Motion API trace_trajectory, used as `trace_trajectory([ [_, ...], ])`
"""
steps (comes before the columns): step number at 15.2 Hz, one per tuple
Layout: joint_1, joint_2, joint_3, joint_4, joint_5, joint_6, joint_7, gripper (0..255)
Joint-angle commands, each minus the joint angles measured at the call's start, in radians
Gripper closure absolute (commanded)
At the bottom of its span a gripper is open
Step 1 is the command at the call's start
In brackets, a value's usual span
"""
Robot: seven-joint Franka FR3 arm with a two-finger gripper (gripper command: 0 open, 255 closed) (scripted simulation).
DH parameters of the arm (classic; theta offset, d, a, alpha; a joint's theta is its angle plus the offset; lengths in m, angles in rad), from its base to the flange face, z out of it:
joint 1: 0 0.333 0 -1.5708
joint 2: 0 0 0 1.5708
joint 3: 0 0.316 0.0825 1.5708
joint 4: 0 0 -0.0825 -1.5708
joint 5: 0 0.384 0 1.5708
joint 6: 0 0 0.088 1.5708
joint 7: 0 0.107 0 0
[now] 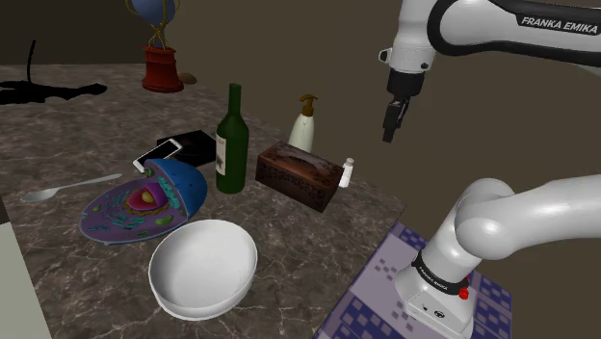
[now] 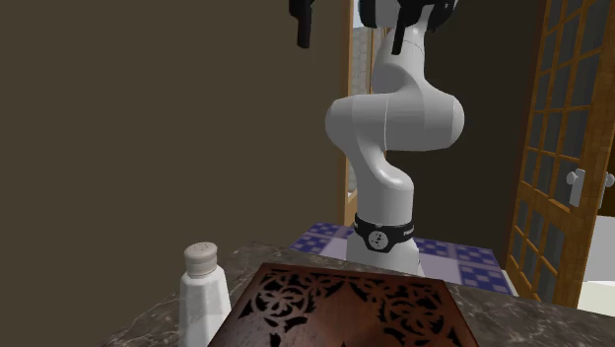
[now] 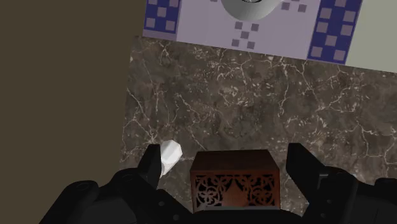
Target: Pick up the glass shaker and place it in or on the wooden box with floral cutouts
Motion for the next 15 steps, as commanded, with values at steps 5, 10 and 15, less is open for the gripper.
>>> trace_trajectory([
  [5, -0.016, 0.041, -0.047, -0.085, -0.036, 0.154, -0.036, 0],
  [10, -0.04, 0.134, -0.107, -0.159, -0.08, 0.357, -0.078, 0],
  [15, -0.063, 0.273, -0.167, -0.192, -0.117, 0.566, -0.118, 0],
])
